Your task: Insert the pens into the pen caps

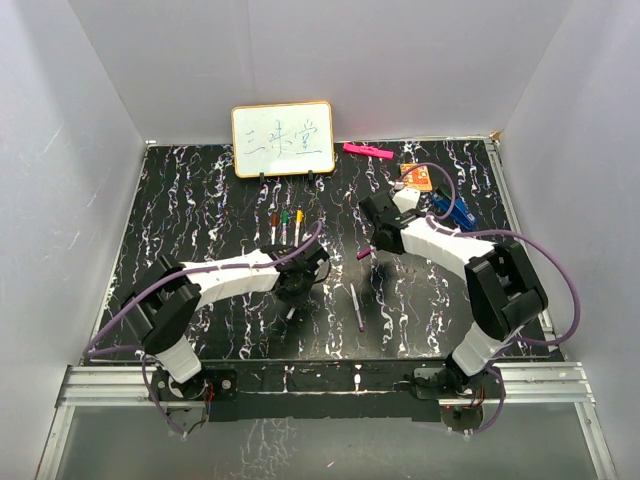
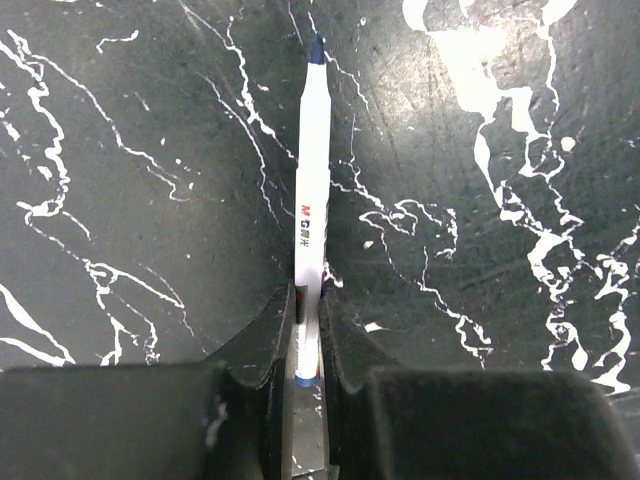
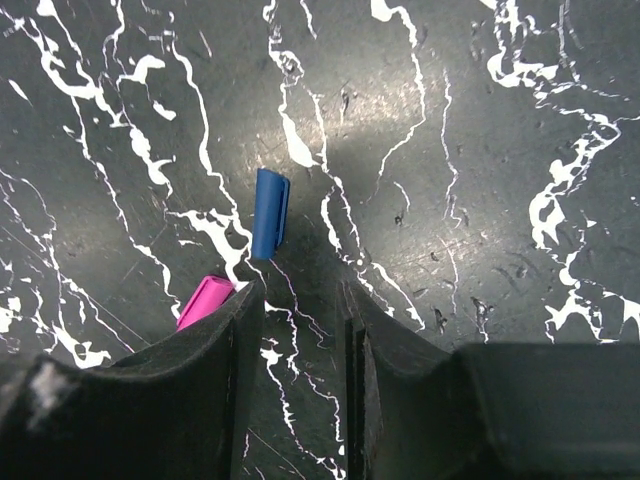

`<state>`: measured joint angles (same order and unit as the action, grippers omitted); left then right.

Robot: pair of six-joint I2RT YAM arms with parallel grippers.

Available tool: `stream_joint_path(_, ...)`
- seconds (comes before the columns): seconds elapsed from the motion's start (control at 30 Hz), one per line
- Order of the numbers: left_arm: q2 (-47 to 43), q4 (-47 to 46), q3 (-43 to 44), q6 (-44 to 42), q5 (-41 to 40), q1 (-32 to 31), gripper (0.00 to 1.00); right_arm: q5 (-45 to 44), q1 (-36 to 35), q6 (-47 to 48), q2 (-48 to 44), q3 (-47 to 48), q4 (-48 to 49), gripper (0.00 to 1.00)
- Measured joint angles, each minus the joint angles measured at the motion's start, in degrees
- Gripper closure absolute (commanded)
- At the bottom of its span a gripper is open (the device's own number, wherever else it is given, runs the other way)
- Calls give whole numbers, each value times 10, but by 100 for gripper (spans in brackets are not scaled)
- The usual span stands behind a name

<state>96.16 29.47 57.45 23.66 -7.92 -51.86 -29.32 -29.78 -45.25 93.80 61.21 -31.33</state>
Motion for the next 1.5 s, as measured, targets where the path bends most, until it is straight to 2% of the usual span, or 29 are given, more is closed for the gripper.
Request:
stream_joint_path(0.33, -40, 1, -9, 9, -1, 0, 100, 28, 6, 19, 43, 29, 1, 60)
stream_joint_path(0.83, -40, 1, -14, 18, -3, 0, 100, 44, 22, 35, 115, 65, 8, 62)
stream_joint_path(1.5, -40, 1, -17, 19, -5, 0, 100, 50, 33, 40, 142, 81, 14, 65)
